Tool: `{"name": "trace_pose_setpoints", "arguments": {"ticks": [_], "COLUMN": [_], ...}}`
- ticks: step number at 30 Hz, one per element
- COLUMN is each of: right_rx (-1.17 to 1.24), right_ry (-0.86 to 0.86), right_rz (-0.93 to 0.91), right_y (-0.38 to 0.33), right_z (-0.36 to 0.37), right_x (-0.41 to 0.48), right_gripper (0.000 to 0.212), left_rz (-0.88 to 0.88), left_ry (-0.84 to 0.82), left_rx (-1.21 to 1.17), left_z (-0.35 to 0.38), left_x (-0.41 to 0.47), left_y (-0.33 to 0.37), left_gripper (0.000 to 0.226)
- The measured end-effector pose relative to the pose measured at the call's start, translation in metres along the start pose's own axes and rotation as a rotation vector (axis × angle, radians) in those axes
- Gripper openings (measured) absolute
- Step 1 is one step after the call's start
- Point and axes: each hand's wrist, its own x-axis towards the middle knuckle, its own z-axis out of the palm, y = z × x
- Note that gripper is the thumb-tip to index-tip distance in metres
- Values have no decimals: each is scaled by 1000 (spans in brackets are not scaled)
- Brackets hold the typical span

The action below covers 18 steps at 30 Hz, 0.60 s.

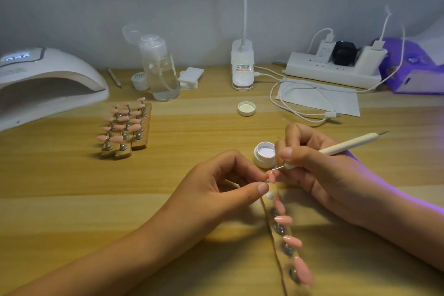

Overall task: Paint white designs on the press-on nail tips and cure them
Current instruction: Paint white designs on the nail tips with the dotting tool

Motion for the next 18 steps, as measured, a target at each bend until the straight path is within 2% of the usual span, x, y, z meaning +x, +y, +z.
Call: {"name": "trace_pose_setpoints", "arguments": {"ticks": [6, 11, 14, 18], "right_rx": [46, 139, 219, 255], "right_ry": [22, 166, 205, 208], "right_rz": [11, 51, 35, 26], "right_y": [-2, -14, -12, 0], "right_z": [0, -7, -6, -4], "right_x": [2, 8, 3, -4], "right_gripper": [23, 35, 30, 26], "left_rz": [-59, -158, -106, 1], "left_ry": [21, 60, 123, 154], "left_rx": [-52, -153, -109, 83], "left_z": [2, 9, 19, 23], "left_x": [4, 15, 15, 10], "left_y": [8, 20, 18, 10], "left_gripper": [10, 10, 11, 11]}}
